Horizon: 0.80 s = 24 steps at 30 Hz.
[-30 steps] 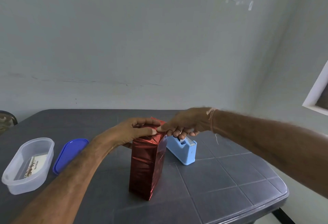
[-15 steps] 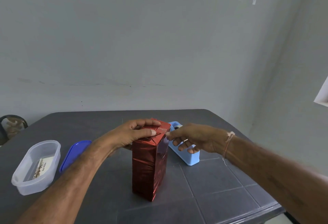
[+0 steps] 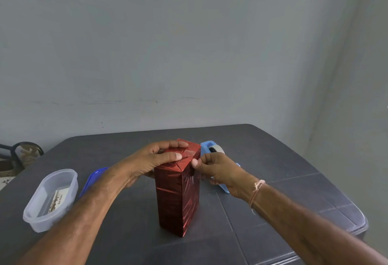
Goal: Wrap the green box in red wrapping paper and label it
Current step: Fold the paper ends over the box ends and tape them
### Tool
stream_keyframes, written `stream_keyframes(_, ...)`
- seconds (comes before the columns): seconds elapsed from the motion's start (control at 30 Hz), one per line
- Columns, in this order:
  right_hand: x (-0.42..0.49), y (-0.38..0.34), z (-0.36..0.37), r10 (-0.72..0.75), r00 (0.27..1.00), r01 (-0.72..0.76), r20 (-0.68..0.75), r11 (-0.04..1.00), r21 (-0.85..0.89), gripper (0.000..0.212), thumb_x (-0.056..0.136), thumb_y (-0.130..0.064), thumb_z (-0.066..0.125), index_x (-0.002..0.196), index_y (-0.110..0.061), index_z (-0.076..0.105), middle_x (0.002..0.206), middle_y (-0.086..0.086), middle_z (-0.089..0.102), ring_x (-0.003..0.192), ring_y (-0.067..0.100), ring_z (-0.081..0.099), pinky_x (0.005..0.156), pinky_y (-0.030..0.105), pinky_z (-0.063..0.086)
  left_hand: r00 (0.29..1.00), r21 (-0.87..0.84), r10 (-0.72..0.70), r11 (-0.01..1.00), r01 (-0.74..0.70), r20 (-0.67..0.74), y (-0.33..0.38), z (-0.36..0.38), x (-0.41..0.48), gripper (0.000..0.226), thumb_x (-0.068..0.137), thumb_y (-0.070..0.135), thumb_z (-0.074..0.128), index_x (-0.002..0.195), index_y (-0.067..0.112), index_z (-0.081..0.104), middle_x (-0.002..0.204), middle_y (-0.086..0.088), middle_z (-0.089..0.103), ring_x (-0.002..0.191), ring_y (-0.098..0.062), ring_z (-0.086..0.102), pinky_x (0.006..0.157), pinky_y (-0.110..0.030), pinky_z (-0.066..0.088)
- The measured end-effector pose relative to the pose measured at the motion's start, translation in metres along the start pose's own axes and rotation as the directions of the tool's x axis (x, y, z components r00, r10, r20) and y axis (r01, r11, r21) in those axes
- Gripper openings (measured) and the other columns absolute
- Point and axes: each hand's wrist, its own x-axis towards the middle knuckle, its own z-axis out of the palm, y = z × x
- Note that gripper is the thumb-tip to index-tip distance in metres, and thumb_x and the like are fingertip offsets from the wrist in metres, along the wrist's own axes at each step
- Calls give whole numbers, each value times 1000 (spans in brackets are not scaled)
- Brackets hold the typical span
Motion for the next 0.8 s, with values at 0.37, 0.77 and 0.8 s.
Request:
stream_keyframes(0.37,0,-7,-14,-692,718,599,77,558,-574,22,98,-39,66,115,-50,72,98,-15,52,83,6,55,72,13,41,1000,10,-9,1000,9,15,4,1,-2,30,93,38,70,119,52,69,121,16,72,101,-6,68,79,-29,55)
stream_keyframes(0.77,-20,10,3,-672,731,551,-122,686,-474,49,93,-69,54,135,-47,60,116,-16,50,105,13,60,83,22,51,999,-24,36,999,-37,-33,1,8,-2,30,94,32,70,120,46,71,125,14,72,110,-15,70,88,-31,54)
stream_keyframes(0.8,-26,15,13,-665,734,564,-137,709,-424,55,89,-71,60,138,-47,57,124,-16,47,114,12,58,89,27,54,998,-42,48,998,-50,-50,0,9,-3,30,94,30,70,121,44,72,125,15,72,111,-14,70,91,-32,54)
